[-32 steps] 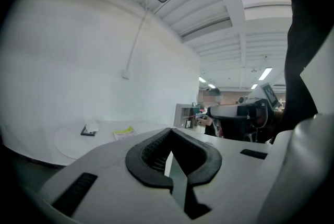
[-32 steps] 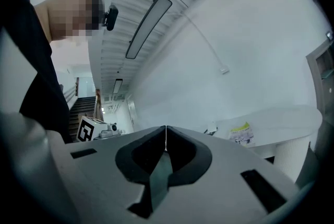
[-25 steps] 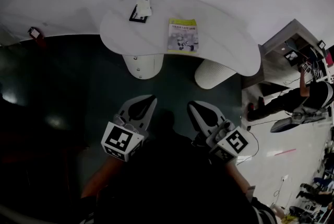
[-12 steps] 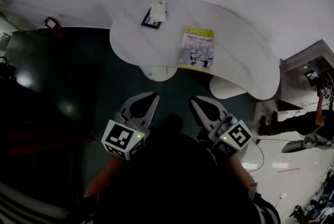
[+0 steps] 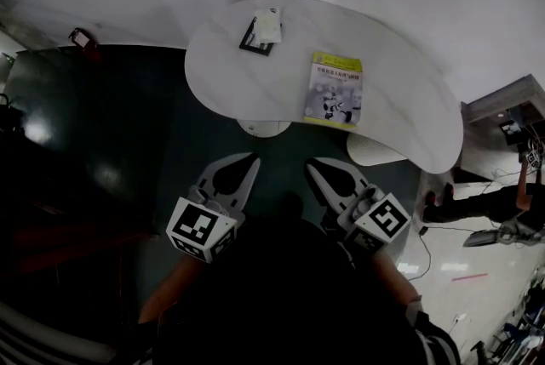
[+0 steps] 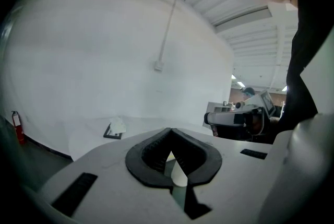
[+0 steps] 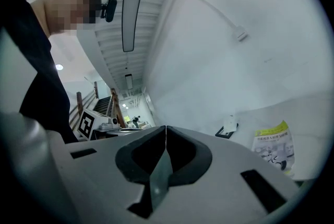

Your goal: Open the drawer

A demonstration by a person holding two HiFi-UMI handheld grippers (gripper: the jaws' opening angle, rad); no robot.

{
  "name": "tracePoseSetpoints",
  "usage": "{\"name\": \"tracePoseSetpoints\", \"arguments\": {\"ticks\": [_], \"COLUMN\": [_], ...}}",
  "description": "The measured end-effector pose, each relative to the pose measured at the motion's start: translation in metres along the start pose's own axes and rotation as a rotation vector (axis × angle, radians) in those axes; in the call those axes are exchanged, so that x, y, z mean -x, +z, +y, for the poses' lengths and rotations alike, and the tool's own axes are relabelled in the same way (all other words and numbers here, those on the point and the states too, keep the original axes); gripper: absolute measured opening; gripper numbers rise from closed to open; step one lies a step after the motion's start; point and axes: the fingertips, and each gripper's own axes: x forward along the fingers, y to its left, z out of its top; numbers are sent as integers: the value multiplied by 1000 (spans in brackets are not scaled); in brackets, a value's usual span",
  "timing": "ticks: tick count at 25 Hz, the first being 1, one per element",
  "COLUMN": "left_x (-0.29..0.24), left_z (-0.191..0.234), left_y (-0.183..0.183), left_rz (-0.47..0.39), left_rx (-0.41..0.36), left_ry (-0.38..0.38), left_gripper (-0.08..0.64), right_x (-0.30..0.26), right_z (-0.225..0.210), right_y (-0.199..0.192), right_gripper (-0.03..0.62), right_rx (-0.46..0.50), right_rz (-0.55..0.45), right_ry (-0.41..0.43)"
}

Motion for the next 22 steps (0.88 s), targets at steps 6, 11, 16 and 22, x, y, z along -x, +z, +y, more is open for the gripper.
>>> {"name": "tracePoseSetpoints", "arguments": {"ticks": [6,11,16,22], "left_x": [43,90,126,139], "left_z": [67,129,166,184], "left_y": [0,-2,-15,-28], "left_rz": [1,-6,4,41], "left_rx": [-16,-15,-19,-45], "left_ry": [-43,-61,-119,-175], "left_gripper": [11,11,11,11], "right_x": [-77,-145,-195,-206], "right_z": [30,70,96,106], "right_y": [-8,-21,-36,-46], "right_gripper": [17,17,17,17], "right_rx": [4,-4,4,-5], "right_rz": [-4,9,20,12], "right_ry": [-49,-68,-117,-176]}}
